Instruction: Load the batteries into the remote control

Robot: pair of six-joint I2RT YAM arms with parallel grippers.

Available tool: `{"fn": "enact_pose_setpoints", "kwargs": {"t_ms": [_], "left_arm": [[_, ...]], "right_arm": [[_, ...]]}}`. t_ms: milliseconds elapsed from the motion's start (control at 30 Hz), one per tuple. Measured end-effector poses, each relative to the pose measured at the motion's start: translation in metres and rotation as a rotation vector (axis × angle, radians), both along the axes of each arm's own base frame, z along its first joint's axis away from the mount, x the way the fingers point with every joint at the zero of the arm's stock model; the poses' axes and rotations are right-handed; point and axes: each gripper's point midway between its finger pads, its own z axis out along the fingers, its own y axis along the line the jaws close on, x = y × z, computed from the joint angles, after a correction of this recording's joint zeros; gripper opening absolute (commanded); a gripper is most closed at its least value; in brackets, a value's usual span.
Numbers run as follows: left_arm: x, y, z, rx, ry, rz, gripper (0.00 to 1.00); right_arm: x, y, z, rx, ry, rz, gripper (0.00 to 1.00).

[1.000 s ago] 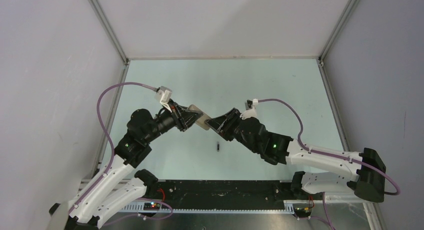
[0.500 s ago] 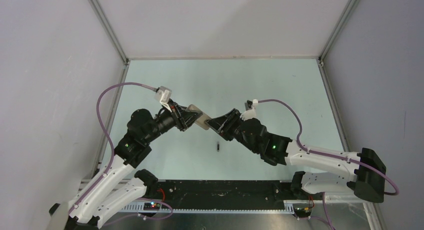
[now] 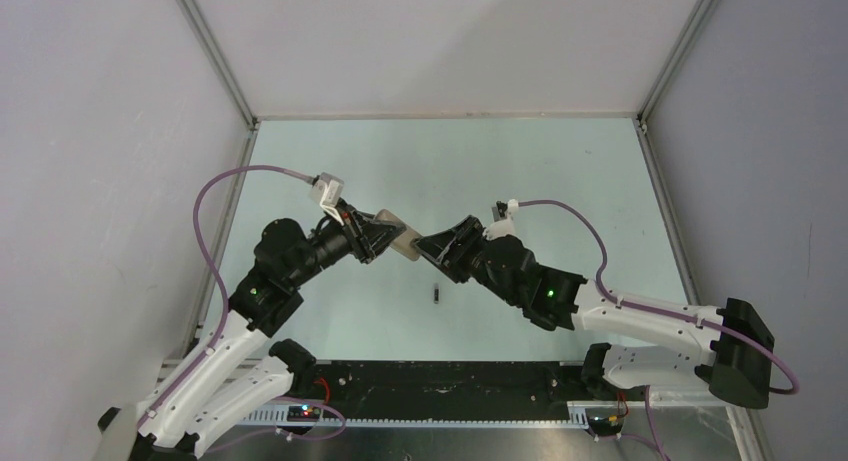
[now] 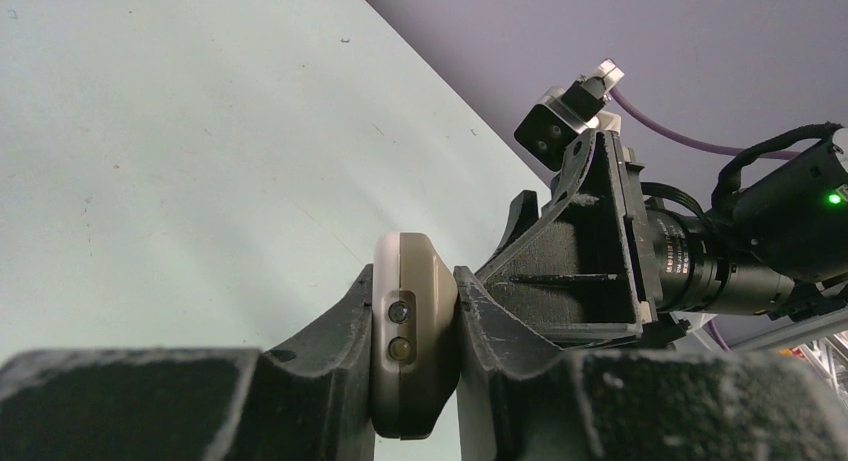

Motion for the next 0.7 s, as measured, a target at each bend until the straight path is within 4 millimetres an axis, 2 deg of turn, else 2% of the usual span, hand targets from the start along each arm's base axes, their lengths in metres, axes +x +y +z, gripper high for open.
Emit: {"fn": "enact_pose_setpoints", "kwargs": {"t_ms": [67, 133, 500, 700], "left_arm": [[0.0002, -0.0001, 0.0001, 0.000, -0.001, 0.000, 0.00], [0.0009, 0.0001, 0.0020, -0.004, -0.008, 0.003, 0.00], [0.0018, 0.0002, 0.0027, -0.004, -0.013, 0.006, 0.00], [0.0016, 0.0001, 0.0026, -0.004, -0.013, 0.005, 0.00]], "right_arm": [[0.0000, 0.0001, -0.0004, -0.003, -0.001, 0.003, 0.37], [0.0013, -0.0009, -0.0029, -0.012, -0.003, 0.001, 0.34], [0.0002, -0.0013, -0.0060, -0.025, -0.002, 0.003, 0.39], [-0.0020, -0.0009, -0.0069, -0.050, -0.017, 0.009, 0.27]]}}
